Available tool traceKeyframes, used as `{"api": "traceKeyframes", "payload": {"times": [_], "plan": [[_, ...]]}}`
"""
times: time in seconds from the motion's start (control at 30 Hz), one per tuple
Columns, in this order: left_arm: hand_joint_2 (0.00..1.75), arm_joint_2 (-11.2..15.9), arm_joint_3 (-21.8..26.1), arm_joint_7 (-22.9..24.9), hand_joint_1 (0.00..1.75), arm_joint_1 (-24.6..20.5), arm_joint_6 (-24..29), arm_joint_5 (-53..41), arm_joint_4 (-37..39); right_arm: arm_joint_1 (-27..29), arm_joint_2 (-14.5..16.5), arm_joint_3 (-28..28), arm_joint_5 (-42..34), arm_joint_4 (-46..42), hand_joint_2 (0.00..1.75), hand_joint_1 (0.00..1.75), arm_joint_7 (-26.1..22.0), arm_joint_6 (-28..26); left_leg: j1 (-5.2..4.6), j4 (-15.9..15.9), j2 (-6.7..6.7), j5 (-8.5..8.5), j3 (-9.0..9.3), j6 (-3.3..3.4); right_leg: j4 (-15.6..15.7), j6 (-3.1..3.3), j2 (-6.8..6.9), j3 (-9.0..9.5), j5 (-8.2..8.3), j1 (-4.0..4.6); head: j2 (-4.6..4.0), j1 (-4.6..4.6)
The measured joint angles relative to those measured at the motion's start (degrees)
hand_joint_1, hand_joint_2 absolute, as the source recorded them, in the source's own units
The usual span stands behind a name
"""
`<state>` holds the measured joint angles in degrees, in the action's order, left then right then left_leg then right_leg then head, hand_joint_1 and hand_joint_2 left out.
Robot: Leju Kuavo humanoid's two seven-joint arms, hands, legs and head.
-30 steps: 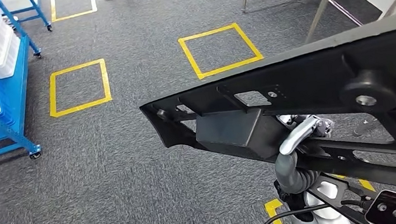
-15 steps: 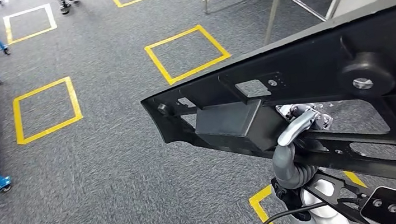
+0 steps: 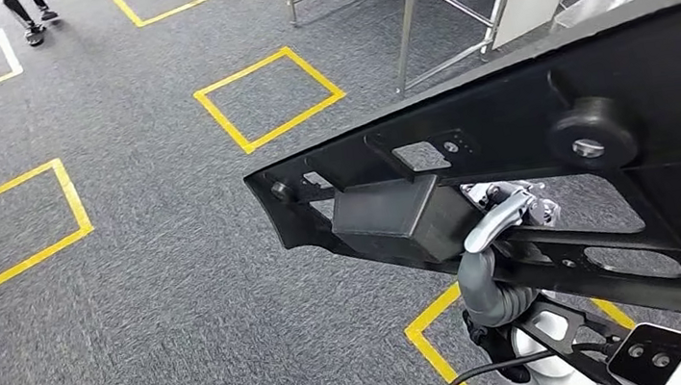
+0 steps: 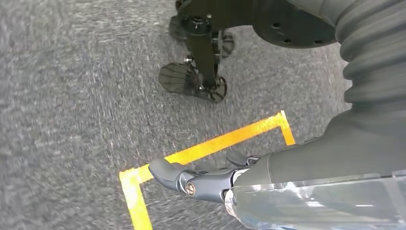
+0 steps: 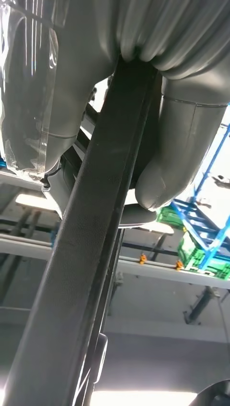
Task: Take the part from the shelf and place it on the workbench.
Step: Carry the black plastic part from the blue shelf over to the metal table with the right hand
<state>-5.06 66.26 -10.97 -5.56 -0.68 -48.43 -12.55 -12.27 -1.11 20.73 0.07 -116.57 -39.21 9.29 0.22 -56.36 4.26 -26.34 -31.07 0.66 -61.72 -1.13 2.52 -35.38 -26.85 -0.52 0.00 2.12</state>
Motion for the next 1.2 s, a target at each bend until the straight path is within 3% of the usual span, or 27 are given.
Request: {"api": "traceKeyframes", "payload": {"times": [0.07,0.13,0.17,0.23,0.3,0.33,0.37,0.4,0.43,0.5,0.53,0.6,0.67,0.73,0.8,0.87,0.9,0.93,0.97,1.03,1.07,1.1,1.17,1.2], "plan": [[1.75,0.0,0.1,0.1,0.0,0.0,0.1,0.2,0.0,-0.1,0.0,0.4,-0.1,0.1,1.75,1.75,0.0,-0.1,-0.25,-0.2,0.89,-0.35,0.15,-0.59,4.0,0.68,1.12,1.95,0.87,0.43,0.0,0.0],[1.75,-0.1,0.2,0.2,0.0,-0.1,0.2,0.3,0.0,-0.1,0.0,0.5,-0.1,0.1,1.75,1.75,0.0,-0.2,-0.32,-0.2,1.91,-0.57,0.35,-1.2,4.3,1.3,0.0,1.83,0.89,0.59,0.0,0.0],[1.75,-0.1,0.3,0.2,0.0,-0.2,0.2,0.3,0.0,-0.1,0.0,0.6,-0.1,0.2,1.75,1.75,0.0,-0.2,-0.2,-0.5,1.76,-0.89,0.41,-1.52,4.4,1.6,-0.57,1.9,1.0,0.5,0.0,0.0],[1.75,-0.1,0.4,0.3,0.0,-0.4,0.3,0.3,0.0,-0.1,0.0,0.7,-0.2,0.3,1.75,1.75,0.0,-0.3,0.1,-3.9,-0.5,-3.22,-0.86,-2.08,4.8,2.26,-1.64,2.15,1.26,0.16,0.0,0.01],[1.75,-0.2,0.7,0.4,0.0,-0.2,0.5,0.2,0.0,-0.1,0.0,0.9,-0.3,0.5,1.75,1.75,0.0,-0.4,0.35,-11.8,-3.17,-7.15,-4.47,-2.42,4.8,2.6,-2.82,2.18,1.32,0.12,0.0,0.01],[1.75,-0.2,0.8,0.5,0.0,0.0,0.6,0.2,0.0,-0.1,0.0,1.0,-0.4,0.6,1.75,1.75,0.0,-0.4,0.4,-15.5,-3.63,-8.48,-6.33,-2.53,4.8,2.63,-3.56,2.18,1.32,0.15,0.0,0.01],[1.75,-0.3,0.9,0.6,0.0,0.1,0.6,0.2,0.0,-0.1,0.0,1.0,-0.5,0.8,1.75,1.75,0.0,-0.4,0.42,-17.6,-3.78,-8.74,-7.51,-2.58,4.7,2.63,-4.3,2.19,1.32,0.18,0.0,0.01],[1.75,-0.3,0.9,0.6,0.0,0.2,0.7,0.2,0.0,-0.1,-0.1,1.0,-0.5,1.0,1.75,1.75,0.0,-0.4,0.44,-17.4,-3.84,-7.77,-7.62,-2.58,4.7,2.6,-5.05,2.25,1.3,0.18,0.0,0.01],[1.75,-0.3,1.0,0.7,0.0,0.2,0.8,0.2,0.0,-0.1,-0.1,1.0,-0.6,1.1,1.75,1.75,0.0,-0.4,0.5,-14.8,-4.04,-5.78,-6.61,-2.53,4.6,2.54,-5.78,2.35,1.25,0.16,0.0,0.01],[1.75,-0.3,1.0,0.7,0.0,0.1,0.8,0.2,0.0,-0.2,-0.1,1.0,-0.8,1.3,1.75,1.75,0.0,-0.5,0.79,-6.5,-6.11,-1.61,-3.04,-2.38,4.3,2.18,-7.13,2.39,1.09,0.15,0.0,0.01],[1.75,-0.3,1.0,0.6,0.0,0.1,0.8,0.2,0.0,-0.2,-0.1,1.0,-0.9,1.4,1.75,1.75,0.0,-0.6,0.93,-3.4,-7.38,-0.54,-1.7,-2.25,4.2,1.87,-7.76,2.2,1.06,0.13,0.0,0.01],[1.75,-0.3,1.0,0.6,0.0,0.2,0.8,0.0,0.0,-0.3,-0.2,1.0,-1.1,1.6,1.75,1.75,0.0,-0.9,0.95,-1.3,-8.81,-0.42,-0.9,-1.85,4.0,1.13,-8.95,1.61,1.25,0.01,0.0,0.01],[1.75,-0.4,1.0,0.6,0.0,0.1,0.8,0.0,0.0,-0.3,-0.4,1.0,-1.2,1.7,1.75,1.75,0.0,-1.0,0.99,-1.0,-7.66,-0.12,-0.89,-1.11,4.0,0.4,-9.48,1.22,1.42,-0.14,0.0,0.01],[1.75,-0.5,1.0,0.5,0.0,0.1,0.8,0.0,0.0,-0.5,-0.7,1.0,-1.3,1.8,1.75,1.75,0.0,-1.1,1.09,-0.6,-6.29,0.19,-0.78,-0.25,1.7,-0.05,-6.95,0.04,-0.12,0.01,0.0,0.0],[1.75,-0.5,1.0,0.2,0.0,0.2,0.8,0.2,0.0,-0.7,-0.9,1.1,-1.4,2.0,1.75,1.75,0.0,-1.3,0.88,-0.4,-4.79,0.2,-0.76,0.25,-5.3,-0.3,-3.8,-3.31,-3.81,0.02,0.0,-0.01],[1.75,-0.5,1.0,-0.2,0.0,0.3,0.8,0.3,0.0,-0.7,-1.2,1.1,-1.4,2.2,1.75,1.75,0.0,-1.4,0.66,-0.4,-3.23,0.1,-0.79,0.39,-12.3,-0.55,-3.07,-6.69,-6.28,-0.17,0.0,0.0],[1.75,-0.4,1.0,-0.4,0.0,0.3,0.8,0.4,0.0,-0.6,-1.3,1.1,-1.4,2.3,1.75,1.75,0.0,-1.5,0.58,-0.5,-2.51,0.05,-0.77,0.39,-13.0,-0.6,-2.93,-7.01,-5.96,-0.22,0.0,0.0],[1.75,-0.4,1.0,-0.7,0.0,0.3,0.7,0.5,0.0,-0.6,-1.5,1.1,-1.4,2.4,1.75,1.75,0.0,-1.7,0.53,-0.5,-1.86,-0.02,-0.69,0.35,-11.2,-0.55,-2.67,-6.01,-4.57,-0.24,0.0,0.0],[1.75,-0.4,1.1,-1.0,0.0,0.2,0.7,0.7,0.0,-0.6,-1.6,1.1,-1.4,2.4,1.75,1.75,0.0,-1.9,0.48,-0.5,-1.29,-0.12,-0.54,0.26,-7.4,-0.39,-2.08,-3.95,-2.6,-0.2,0.0,0.0],[1.75,-0.2,1.2,-1.6,0.0,0.1,0.7,1.1,0.0,-0.7,-1.9,1.1,-1.4,2.4,1.75,1.75,0.0,-2.2,0.24,-0.5,-0.33,-0.41,-0.21,-0.11,0.9,0.31,0.52,0.44,0.21,0.25,0.0,0.0],[1.75,-0.1,1.4,-1.8,0.0,0.1,0.9,1.4,0.0,-0.6,-2.0,1.1,-1.4,2.4,1.75,1.75,0.0,-2.3,0.11,-0.6,0.12,-0.56,-0.09,-0.38,3.2,0.65,1.34,1.6,0.72,0.53,0.0,0.0],[1.75,0.2,1.6,-2.0,0.0,0.1,1.0,1.7,0.0,-0.6,-2.1,1.1,-1.4,2.4,1.75,1.75,0.0,-2.3,0.0,-0.6,0.61,-0.67,0.01,-0.69,4.1,0.94,1.69,1.96,0.72,0.81,0.0,0.0],[1.75,0.7,2.1,-2.3,0.0,0.1,1.5,2.3,0.0,-0.3,-2.3,1.1,-1.4,2.3,1.75,1.75,0.0,-2.4,-0.04,-0.5,1.59,-0.9,0.19,-1.34,4.2,1.43,0.36,1.81,0.95,0.84,0.0,0.0],[1.75,1.0,2.3,-2.4,0.0,0.0,1.7,2.5,0.0,0.0,-2.4,1.1,-1.3,2.2,1.75,1.75,0.0,-2.4,0.05,-0.9,1.33,-1.32,0.18,-1.66,4.5,1.72,-0.23,1.89,1.1,0.69,0.0,0.01]]}}
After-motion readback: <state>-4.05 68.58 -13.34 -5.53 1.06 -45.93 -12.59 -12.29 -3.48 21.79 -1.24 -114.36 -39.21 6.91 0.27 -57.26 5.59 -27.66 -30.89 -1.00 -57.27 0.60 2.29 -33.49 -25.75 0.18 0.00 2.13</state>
